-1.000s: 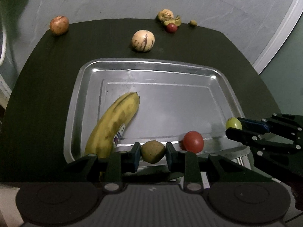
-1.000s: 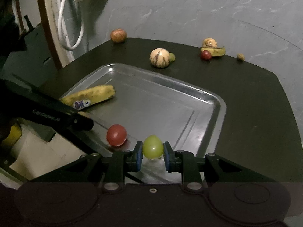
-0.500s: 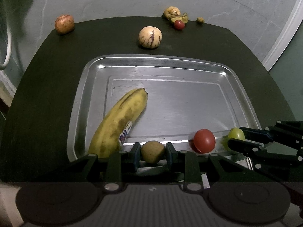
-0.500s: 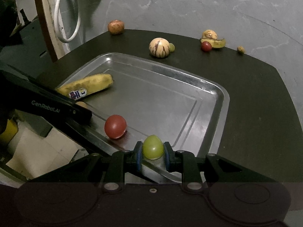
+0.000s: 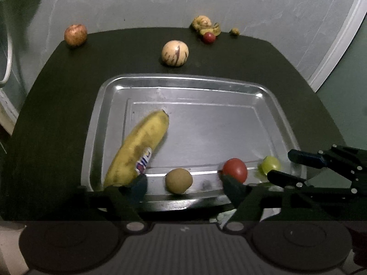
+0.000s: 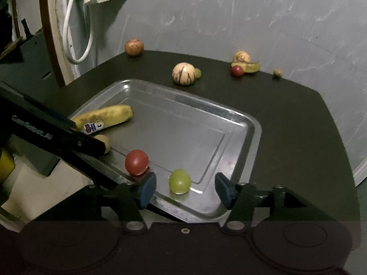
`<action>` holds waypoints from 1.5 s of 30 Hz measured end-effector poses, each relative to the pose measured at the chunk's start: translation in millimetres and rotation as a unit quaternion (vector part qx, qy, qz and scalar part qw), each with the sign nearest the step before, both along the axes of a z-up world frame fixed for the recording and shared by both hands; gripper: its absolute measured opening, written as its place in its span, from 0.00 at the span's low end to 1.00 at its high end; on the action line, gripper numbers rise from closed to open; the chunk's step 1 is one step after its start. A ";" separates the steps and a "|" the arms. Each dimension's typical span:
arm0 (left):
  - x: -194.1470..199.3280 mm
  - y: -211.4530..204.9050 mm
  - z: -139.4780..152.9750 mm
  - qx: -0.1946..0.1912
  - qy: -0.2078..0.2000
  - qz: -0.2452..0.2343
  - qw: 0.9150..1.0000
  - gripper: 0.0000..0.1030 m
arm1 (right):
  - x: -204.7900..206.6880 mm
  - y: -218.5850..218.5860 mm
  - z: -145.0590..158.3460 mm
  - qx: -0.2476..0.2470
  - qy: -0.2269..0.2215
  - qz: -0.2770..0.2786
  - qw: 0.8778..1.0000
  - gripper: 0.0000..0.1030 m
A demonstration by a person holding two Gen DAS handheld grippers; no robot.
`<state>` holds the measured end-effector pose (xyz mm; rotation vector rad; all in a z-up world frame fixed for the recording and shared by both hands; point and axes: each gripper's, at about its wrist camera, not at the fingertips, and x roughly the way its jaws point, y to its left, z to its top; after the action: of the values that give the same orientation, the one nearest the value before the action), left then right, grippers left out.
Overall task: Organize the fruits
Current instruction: 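Lift both tools away from the tray toward the melon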
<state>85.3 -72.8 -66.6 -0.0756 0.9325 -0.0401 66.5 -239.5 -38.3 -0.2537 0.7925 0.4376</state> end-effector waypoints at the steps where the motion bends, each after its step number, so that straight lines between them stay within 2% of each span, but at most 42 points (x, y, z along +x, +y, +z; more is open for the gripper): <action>1: -1.7 0.2 2.3 -0.001 -0.001 0.000 1.000 0.80 | -1.5 -0.9 1.6 -0.001 -0.002 -0.001 1.000 0.65; 10: -19.8 6.7 22.2 -0.011 -0.017 -0.010 1.000 0.92 | -10.4 -8.1 9.1 -0.003 -0.006 -0.016 1.000 0.76; 20: -31.3 10.5 32.9 0.008 -0.022 -0.006 1.000 0.98 | -20.2 -15.1 18.0 0.004 -0.003 -0.026 1.000 0.97; 23: -34.5 10.3 36.6 0.017 -0.024 -0.010 1.000 0.99 | -20.3 -17.4 19.3 0.006 0.005 -0.030 1.000 0.99; 31: -39.8 6.6 37.1 0.047 0.008 -0.049 0.998 0.99 | -9.0 -26.8 17.5 -0.016 0.017 -0.071 0.997 0.99; 38: -32.6 25.2 44.9 0.063 0.025 -0.029 0.997 0.99 | 8.9 -34.1 17.3 -0.009 0.006 -0.118 0.993 0.99; 45: -6.9 51.5 54.2 0.078 0.029 0.000 0.997 0.99 | 36.8 -34.9 17.7 -0.001 -0.004 -0.161 0.987 0.99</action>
<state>78.4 -21.3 -12.3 0.0685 0.9910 0.0347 103.4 -274.5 -20.6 -0.1255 0.8102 0.1314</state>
